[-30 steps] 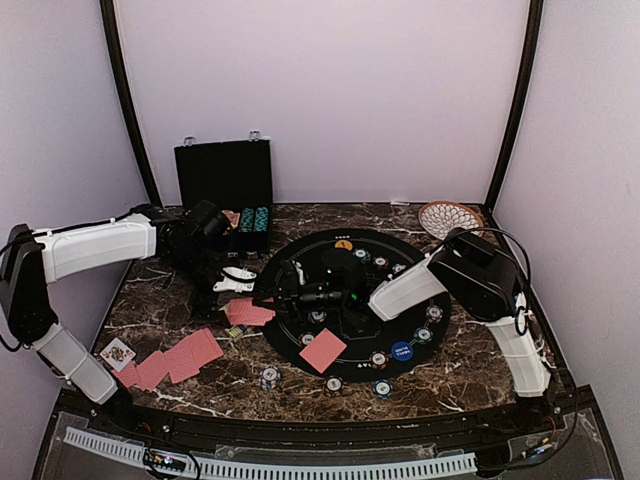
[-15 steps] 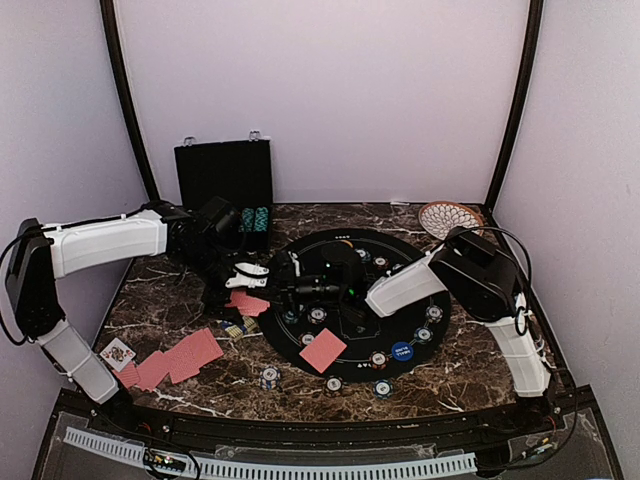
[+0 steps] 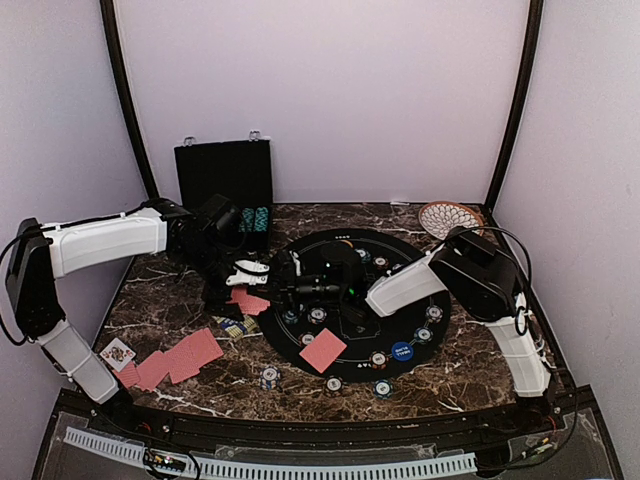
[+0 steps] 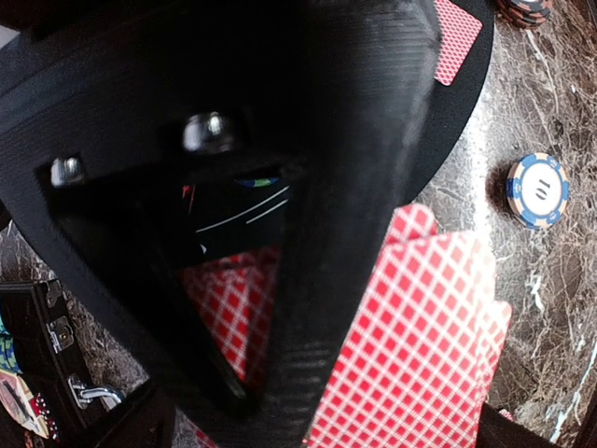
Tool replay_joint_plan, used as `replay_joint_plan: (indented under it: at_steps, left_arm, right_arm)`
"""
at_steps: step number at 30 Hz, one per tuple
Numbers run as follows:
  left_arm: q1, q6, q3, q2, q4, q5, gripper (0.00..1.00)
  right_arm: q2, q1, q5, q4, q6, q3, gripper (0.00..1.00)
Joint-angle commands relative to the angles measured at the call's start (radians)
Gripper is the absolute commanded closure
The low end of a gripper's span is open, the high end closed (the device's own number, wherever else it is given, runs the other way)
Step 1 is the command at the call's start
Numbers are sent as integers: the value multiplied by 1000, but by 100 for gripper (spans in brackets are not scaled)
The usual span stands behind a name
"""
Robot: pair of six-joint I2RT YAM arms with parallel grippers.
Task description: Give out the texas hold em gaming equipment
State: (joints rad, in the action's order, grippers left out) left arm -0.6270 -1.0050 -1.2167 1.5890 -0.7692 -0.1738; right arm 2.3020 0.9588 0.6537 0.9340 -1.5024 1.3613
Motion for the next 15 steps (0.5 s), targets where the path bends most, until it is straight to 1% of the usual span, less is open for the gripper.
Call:
replay_joint_plan:
  at_steps: [1, 2, 4, 7, 11, 15]
  left_arm:
    - [-12, 21, -28, -4, -6, -21, 7]
    - [-14, 17, -29, -4, -10, -27, 4]
    - [-19, 7, -26, -9, -23, -37, 2]
    - [-21, -24, -9, -18, -36, -50, 1]
    - [-23, -27, -2, -10, -26, -23, 4]
    - [-23, -19, -1, 1, -10, 1, 11]
  right_arm:
    - [-13, 8, 7, 16, 11, 28, 100]
    - [-12, 8, 5, 18, 9, 28, 100]
    - [-12, 8, 3, 24, 4, 29, 100]
    - [-9, 8, 6, 30, 1, 34, 100]
    - [-8, 8, 9, 41, -6, 31, 100]
    - [-12, 8, 9, 46, -9, 19, 100]
